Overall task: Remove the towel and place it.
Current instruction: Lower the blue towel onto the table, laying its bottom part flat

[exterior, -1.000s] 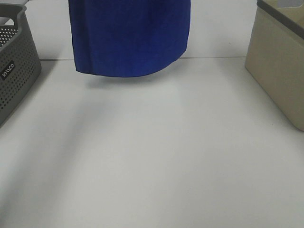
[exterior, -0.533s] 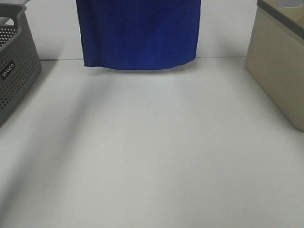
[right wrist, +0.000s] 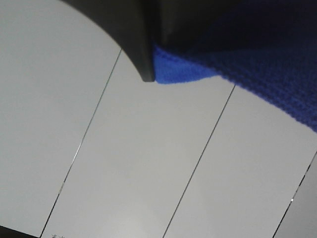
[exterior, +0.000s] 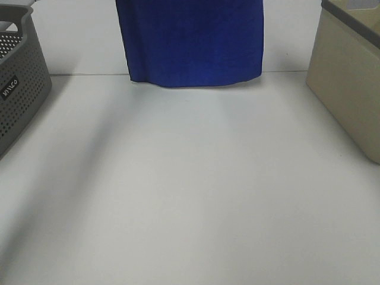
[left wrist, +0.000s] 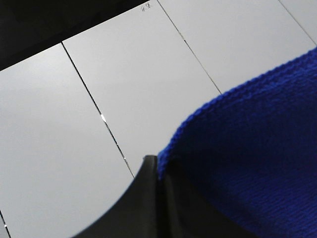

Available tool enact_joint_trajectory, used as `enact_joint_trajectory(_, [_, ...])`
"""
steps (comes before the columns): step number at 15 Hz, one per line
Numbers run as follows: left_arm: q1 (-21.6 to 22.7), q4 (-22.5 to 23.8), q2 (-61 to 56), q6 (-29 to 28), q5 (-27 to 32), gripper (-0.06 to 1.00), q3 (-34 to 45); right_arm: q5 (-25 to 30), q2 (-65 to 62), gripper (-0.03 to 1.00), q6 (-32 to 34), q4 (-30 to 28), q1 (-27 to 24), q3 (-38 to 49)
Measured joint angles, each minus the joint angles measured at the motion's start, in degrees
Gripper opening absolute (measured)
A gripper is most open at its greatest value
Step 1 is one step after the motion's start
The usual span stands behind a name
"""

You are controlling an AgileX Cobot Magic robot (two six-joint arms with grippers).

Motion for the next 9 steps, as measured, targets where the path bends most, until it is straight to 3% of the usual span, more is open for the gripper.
enact_joint_trajectory(5, [0.0, 0.0, 0.0, 0.0, 2.58, 0.0, -0.06, 2.29, 0.0, 0.02, 0.46, 0.0, 0.0, 0.0])
enact_joint_trajectory(7, [0.0, 0.0, 0.0, 0.0, 4.18, 0.0, -0.06, 6.3, 0.0, 0.02, 1.55, 0.0, 0.0, 0.0])
enact_joint_trajectory(9, [-0.23, 0.0, -0.34, -0.52, 10.71, 0.0, -0.06, 13.81, -0.23, 0.02, 4.58, 0.0, 0.0, 0.0])
